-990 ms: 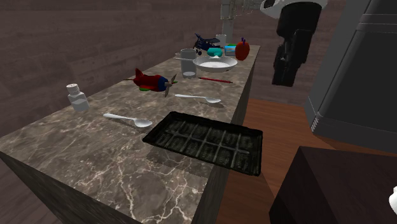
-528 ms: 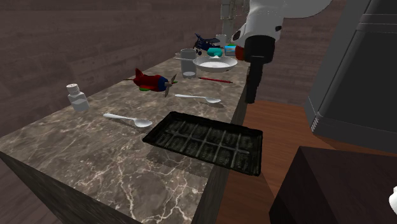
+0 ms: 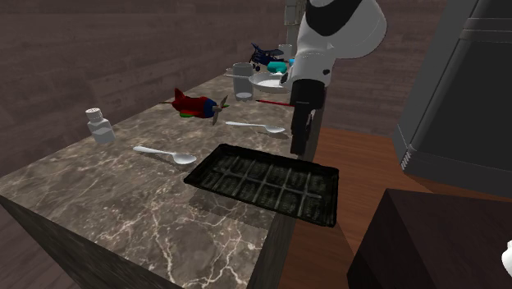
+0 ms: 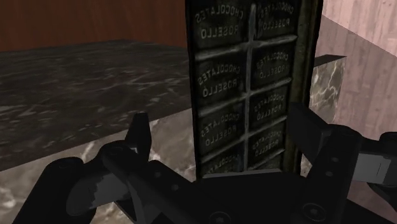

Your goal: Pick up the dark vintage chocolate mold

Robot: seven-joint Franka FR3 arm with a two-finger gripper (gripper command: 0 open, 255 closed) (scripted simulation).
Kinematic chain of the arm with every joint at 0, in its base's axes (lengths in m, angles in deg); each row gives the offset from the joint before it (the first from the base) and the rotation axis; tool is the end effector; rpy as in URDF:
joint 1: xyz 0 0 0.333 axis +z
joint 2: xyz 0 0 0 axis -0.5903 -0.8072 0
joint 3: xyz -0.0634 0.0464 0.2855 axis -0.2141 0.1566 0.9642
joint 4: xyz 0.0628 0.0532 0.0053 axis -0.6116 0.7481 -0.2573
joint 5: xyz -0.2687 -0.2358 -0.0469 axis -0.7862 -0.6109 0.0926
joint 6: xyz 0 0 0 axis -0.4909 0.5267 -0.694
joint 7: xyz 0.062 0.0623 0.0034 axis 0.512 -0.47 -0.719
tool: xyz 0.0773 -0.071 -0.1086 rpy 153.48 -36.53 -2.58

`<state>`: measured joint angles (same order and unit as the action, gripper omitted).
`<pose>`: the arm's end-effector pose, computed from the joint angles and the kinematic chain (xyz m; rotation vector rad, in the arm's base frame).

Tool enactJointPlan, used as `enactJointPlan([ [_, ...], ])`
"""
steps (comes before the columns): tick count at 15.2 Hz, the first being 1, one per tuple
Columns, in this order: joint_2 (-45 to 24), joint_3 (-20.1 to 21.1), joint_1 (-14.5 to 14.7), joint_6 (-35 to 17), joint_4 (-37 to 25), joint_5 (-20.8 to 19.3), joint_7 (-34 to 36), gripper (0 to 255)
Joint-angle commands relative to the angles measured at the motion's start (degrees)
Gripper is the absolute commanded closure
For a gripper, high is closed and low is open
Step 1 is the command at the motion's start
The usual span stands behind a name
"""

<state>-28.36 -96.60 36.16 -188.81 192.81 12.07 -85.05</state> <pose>0.5337 -0.1169 0.3242 -2.5200 0.2338 -0.0297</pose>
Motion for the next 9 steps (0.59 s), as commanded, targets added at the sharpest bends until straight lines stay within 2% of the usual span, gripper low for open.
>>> enactJointPlan([
  [1,-0.82,0.12,-0.09,-0.83,0.43,0.64,-0.91,0],
  [5,-1.89,0.29,-0.14,-1.98,0.99,1.43,-2.07,0],
  [6,-1.72,0.31,-0.08,-2.16,1.33,1.43,-2.12,255],
  [9,-1.13,0.15,-0.14,-2.39,2.26,1.25,-2.49,255],
])
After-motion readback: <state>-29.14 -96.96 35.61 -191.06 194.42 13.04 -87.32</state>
